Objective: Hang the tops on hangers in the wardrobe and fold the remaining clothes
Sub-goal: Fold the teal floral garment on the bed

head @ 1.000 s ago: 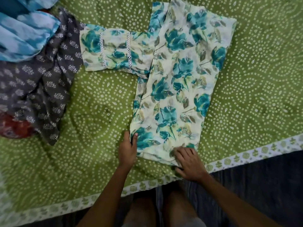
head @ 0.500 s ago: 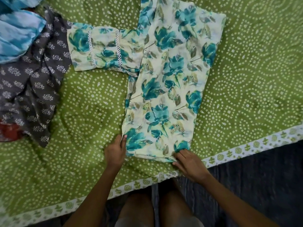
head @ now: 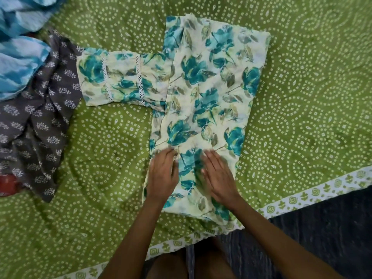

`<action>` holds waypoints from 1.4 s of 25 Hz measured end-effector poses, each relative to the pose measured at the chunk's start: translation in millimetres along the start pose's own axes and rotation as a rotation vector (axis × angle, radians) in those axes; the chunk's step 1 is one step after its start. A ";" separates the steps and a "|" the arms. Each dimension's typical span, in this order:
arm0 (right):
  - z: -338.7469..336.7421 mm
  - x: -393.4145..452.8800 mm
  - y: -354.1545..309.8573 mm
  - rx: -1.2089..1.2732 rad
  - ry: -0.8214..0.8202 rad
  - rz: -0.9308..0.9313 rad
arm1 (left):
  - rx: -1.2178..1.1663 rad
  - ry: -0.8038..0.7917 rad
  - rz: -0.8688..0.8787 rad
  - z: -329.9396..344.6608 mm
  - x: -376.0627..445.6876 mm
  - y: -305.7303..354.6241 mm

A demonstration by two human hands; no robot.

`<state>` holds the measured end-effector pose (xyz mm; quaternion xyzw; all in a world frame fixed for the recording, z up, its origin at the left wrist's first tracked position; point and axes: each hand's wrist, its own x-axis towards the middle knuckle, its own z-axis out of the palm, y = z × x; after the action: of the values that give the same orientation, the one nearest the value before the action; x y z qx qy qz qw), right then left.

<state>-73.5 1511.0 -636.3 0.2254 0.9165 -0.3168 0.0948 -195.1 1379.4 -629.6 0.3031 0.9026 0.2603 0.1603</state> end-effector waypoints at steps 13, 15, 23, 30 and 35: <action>-52.5 170.6 90.3 -0.356 -0.014 -0.068 | 0.369 -0.132 0.110 39.8 209.0 9.8; -72.9 187.6 112.9 -0.388 -0.007 -0.166 | 0.265 -0.100 -0.024 35.1 254.3 19.0; -73.2 243.8 86.4 -0.295 0.196 0.117 | -0.015 0.128 -0.277 16.6 359.5 40.0; -87.6 285.2 87.0 -0.160 0.480 0.468 | -0.091 0.240 -0.226 4.5 384.8 21.4; -19.1 269.1 -0.7 -0.185 0.347 0.145 | -0.280 0.329 -0.146 -23.1 356.1 -30.9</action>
<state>-311.4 1617.4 -706.1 0.3324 0.9255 -0.1803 -0.0217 -492.1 1574.3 -675.2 0.1651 0.8913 0.4164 0.0698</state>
